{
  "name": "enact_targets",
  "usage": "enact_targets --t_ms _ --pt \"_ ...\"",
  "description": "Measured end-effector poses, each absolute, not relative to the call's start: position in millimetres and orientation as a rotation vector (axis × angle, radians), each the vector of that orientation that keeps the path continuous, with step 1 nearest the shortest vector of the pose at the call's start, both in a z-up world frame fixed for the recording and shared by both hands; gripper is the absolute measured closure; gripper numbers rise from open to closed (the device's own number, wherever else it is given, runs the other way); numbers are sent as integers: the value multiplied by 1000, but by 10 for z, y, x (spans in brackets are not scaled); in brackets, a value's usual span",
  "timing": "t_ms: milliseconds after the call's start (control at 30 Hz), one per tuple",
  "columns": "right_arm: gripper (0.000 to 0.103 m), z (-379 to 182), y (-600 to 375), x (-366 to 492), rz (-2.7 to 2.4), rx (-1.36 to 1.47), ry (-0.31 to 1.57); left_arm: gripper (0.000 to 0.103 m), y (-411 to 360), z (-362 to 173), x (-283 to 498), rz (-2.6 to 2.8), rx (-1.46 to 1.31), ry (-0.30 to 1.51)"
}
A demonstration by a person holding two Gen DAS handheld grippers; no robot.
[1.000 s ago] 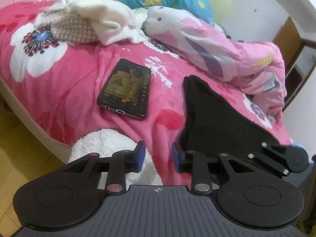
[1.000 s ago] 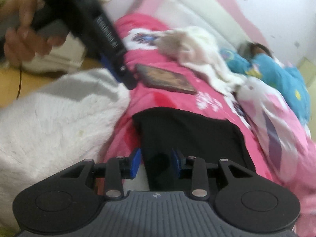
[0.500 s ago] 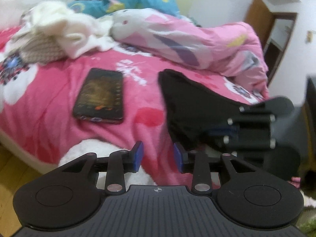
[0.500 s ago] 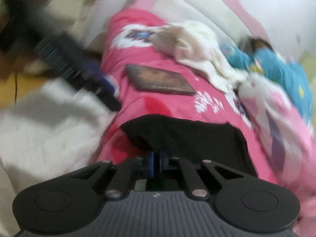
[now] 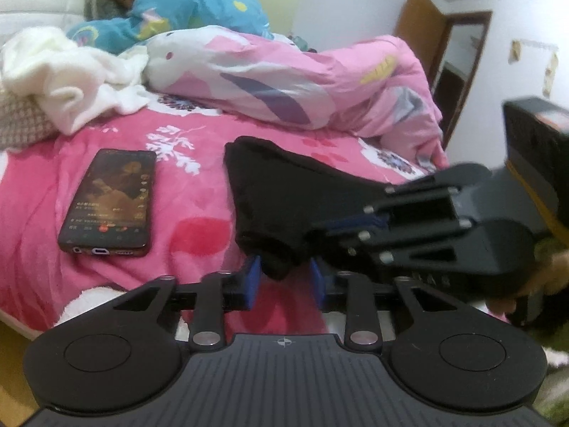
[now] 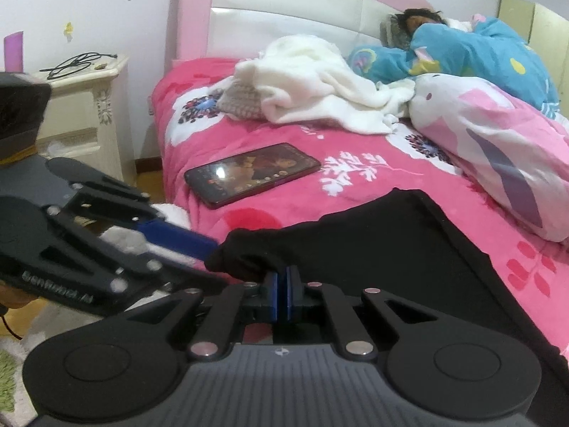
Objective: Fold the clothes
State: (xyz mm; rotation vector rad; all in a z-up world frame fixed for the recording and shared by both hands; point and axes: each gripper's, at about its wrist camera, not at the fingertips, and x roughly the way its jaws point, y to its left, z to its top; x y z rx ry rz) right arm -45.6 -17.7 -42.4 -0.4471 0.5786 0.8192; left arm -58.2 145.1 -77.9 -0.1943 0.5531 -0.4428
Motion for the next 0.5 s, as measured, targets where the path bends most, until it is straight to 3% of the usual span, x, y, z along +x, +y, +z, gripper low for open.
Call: enact_targets --t_ms 67,500 --pt "98 -425 -179 -475 824 -449 574 99 1443 -796 -543 -398 -166 573" --pt "100 -417 -242 -473 837 -393 588 103 1628 -839 -563 -220 -15 605"
